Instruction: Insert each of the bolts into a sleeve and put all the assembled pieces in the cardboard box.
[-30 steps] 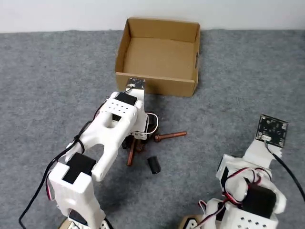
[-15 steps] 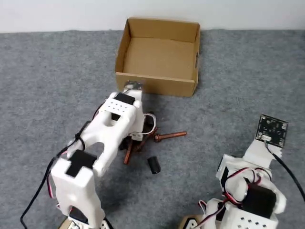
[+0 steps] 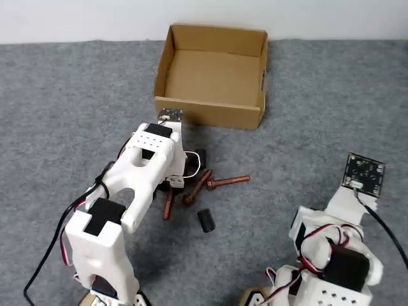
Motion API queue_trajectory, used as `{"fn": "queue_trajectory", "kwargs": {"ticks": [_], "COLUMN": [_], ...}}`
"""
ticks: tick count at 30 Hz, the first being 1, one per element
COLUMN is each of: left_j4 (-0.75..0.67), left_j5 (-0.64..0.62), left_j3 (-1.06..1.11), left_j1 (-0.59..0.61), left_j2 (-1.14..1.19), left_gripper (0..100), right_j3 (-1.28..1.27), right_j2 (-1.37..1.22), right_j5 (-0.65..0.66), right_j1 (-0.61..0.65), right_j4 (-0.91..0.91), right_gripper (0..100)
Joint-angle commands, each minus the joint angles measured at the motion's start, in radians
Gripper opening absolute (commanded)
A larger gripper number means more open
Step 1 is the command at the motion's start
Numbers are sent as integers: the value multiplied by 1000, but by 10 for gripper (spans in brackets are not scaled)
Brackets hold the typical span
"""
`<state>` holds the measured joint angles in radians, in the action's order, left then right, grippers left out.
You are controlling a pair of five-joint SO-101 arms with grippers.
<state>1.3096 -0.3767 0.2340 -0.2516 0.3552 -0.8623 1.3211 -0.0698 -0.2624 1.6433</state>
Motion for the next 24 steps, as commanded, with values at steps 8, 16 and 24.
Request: {"fn": "queue_trajectory", "kwargs": {"ticks": [8, 16, 24], "left_j4": [163, 161, -34], "left_j5": [3, 68, 126], "left_j3": [-8, 120, 476], "left_j1": [-21, -25, -21], "left_j2": [-311, -818, -1280], "left_gripper": [4, 4, 4], "right_j3": [9, 2, 3], "right_j2": [35, 142, 237], "right_j5": [-5, -2, -2], "right_j1": [-4, -4, 8], "right_j4": [-16, -5, -110], "right_gripper": [9, 9, 8]}}
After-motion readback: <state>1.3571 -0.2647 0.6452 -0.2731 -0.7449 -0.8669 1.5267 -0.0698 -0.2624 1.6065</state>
